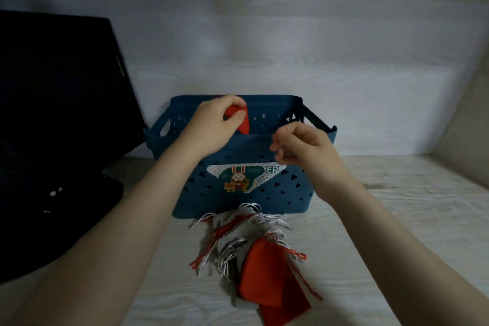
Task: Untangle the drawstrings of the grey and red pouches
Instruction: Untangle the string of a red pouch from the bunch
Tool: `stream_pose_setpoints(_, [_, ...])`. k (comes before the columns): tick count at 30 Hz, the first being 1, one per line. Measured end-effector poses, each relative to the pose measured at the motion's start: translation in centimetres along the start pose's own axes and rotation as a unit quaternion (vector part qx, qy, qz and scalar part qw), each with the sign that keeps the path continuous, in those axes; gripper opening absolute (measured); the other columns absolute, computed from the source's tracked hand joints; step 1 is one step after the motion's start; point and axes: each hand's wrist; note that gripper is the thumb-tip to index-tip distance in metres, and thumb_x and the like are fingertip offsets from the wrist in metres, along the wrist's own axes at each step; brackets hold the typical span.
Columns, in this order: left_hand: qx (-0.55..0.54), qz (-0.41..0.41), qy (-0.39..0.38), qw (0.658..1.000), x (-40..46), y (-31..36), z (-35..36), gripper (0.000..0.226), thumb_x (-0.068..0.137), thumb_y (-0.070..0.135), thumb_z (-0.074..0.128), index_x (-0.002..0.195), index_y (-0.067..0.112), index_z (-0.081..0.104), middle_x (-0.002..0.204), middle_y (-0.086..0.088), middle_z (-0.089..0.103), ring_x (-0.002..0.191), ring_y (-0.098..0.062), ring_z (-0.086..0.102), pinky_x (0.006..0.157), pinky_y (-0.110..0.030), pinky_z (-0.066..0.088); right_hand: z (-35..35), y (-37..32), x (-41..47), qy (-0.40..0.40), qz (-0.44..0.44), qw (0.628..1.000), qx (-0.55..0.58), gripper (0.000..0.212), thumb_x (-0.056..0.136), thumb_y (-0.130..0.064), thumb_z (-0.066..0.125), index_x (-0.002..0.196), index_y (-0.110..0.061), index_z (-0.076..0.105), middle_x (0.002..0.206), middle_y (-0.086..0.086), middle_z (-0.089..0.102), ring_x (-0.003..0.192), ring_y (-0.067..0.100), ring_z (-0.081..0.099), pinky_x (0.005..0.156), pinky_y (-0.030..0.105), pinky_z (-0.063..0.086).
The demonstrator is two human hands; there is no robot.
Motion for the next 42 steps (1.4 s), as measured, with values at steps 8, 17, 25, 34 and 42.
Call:
stream_pose_setpoints(8, [0.128, 0.229, 0.051, 0.964, -5.2, -1.4, 3.0, 0.019, 0.085, 0.020, 0.051, 0.094, 0.013, 0.066, 0.128, -0.012, 0.050, 0.122, -0.025, 0.034, 0.101, -0.044, 0.031, -0.6, 3.0, -2.1, -0.125, 0.044, 0.985, -0.106, 0.019, 0.094, -0.012, 0.052, 0.077, -0.012, 0.061, 0.070, -0.002, 0.064, 0.062, 0.009, 0.058, 0.063, 0.022, 0.049])
stream_pose_setpoints(17, [0.046, 0.163, -0.177, 0.970, -10.7, -4.4, 6.6, 0.030, 0.084, 0.032, 0.041, 0.086, 0.017, 0.066, 0.100, 0.013, 0.051, 0.078, -0.020, 0.060, 0.068, -0.044, 0.051, -0.1, 8.2, -6.5, -0.255, 0.006, 0.844, -0.471, 0.022, 0.083, -0.019, 0.065, 0.101, -0.005, 0.063, 0.100, 0.008, 0.063, 0.091, 0.023, 0.056, 0.077, 0.031, 0.041])
stream_pose_setpoints(25, [0.050, 0.045, -0.198, 0.978, -12.4, -4.3, 8.1, 0.020, 0.083, 0.036, 0.065, 0.085, 0.016, 0.070, 0.095, 0.003, 0.058, 0.091, -0.012, 0.054, 0.085, -0.032, 0.045, 0.3, 9.4, -7.5, -0.182, -0.043, 0.862, -0.471, 0.019, 0.079, -0.016, 0.068, 0.095, -0.005, 0.066, 0.095, 0.012, 0.064, 0.093, 0.028, 0.055, 0.074, 0.030, 0.035])
stream_pose_setpoints(34, [-0.183, -0.009, -0.109, 0.977, -12.0, -1.2, 7.2, 0.015, 0.082, 0.031, 0.059, 0.077, 0.018, 0.067, 0.073, 0.006, 0.064, 0.068, -0.006, 0.058, 0.066, -0.023, 0.045, -0.7, 5.2, -7.0, -0.126, -0.126, 0.927, -0.330, 0.007, 0.084, -0.013, 0.065, 0.088, -0.009, 0.061, 0.079, 0.001, 0.064, 0.072, 0.010, 0.059, 0.067, 0.022, 0.046])
stream_pose_setpoints(42, [-0.480, -0.217, -0.043, 0.849, -11.6, 0.0, 6.8, 0.025, 0.093, 0.011, 0.046, 0.070, 0.013, 0.057, 0.068, -0.001, 0.059, 0.064, -0.012, 0.054, 0.061, -0.022, 0.045, -0.5, 5.6, -6.7, -0.095, -0.092, 0.938, -0.322, 0.004, 0.091, -0.019, 0.057, 0.091, -0.018, 0.053, 0.066, -0.014, 0.051, 0.061, -0.007, 0.049, 0.055, 0.011, 0.034])
Point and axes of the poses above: each hand's wrist, its own x-axis towards the middle knuckle, its own z-axis out of the palm, y = z × x
